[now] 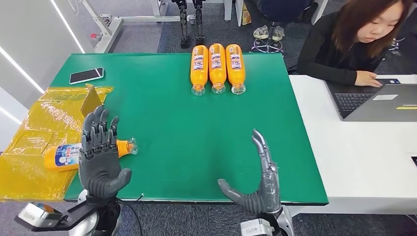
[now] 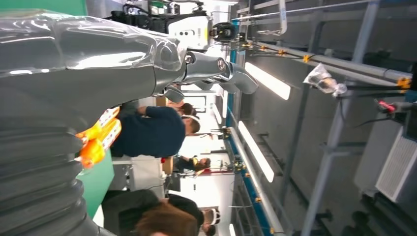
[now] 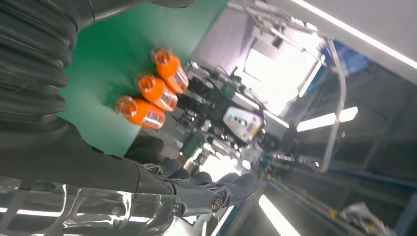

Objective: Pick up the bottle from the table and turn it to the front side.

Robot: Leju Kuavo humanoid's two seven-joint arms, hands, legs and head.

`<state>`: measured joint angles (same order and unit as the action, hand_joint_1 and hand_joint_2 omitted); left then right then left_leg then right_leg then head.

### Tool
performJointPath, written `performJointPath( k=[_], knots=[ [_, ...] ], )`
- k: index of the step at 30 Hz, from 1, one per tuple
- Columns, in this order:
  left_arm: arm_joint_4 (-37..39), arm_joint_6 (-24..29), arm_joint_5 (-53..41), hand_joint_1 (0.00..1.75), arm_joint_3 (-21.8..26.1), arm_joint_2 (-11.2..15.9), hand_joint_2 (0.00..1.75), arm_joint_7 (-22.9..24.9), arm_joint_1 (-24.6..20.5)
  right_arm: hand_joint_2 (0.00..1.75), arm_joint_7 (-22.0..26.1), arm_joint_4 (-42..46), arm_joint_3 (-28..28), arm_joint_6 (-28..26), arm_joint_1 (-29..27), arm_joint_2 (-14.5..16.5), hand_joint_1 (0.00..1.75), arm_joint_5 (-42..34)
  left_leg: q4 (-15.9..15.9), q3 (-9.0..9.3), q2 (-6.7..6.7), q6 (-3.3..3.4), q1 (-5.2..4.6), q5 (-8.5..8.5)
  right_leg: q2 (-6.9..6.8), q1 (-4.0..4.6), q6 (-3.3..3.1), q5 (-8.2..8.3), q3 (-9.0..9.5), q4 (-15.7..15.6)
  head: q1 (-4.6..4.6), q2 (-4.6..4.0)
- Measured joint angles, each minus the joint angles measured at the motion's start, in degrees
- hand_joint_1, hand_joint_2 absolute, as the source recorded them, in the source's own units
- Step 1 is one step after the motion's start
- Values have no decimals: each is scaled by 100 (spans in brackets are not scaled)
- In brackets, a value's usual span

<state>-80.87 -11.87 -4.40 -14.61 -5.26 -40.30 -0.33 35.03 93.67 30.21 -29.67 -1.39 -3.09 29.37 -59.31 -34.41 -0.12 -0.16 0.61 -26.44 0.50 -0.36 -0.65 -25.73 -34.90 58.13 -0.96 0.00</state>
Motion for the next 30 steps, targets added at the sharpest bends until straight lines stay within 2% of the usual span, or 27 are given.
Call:
performJointPath(
  k=[5,15,23,30],
  knots=[
    [155,109,-162,0,-159,-231,175,0,40,175,117,501,-198,-128,-275,-12,0,-43,1,0,4,0,1,-1,2,0,0,0,0,0,-1,0],
    [271,56,-201,0,-327,-382,175,0,11,175,64,922,-299,85,-522,7,0,260,1,1,3,0,2,0,1,1,0,0,0,2,0,0],
    [275,-114,-323,0,-421,-469,175,0,7,175,-97,1022,-302,563,-530,310,0,609,2,0,3,0,2,0,1,1,0,0,0,2,-1,0],
    [311,-521,-182,0,-421,-475,175,0,12,175,-80,1026,-309,676,-550,443,0,680,2,0,3,0,2,0,1,1,0,0,0,2,-1,0]
  ],
)
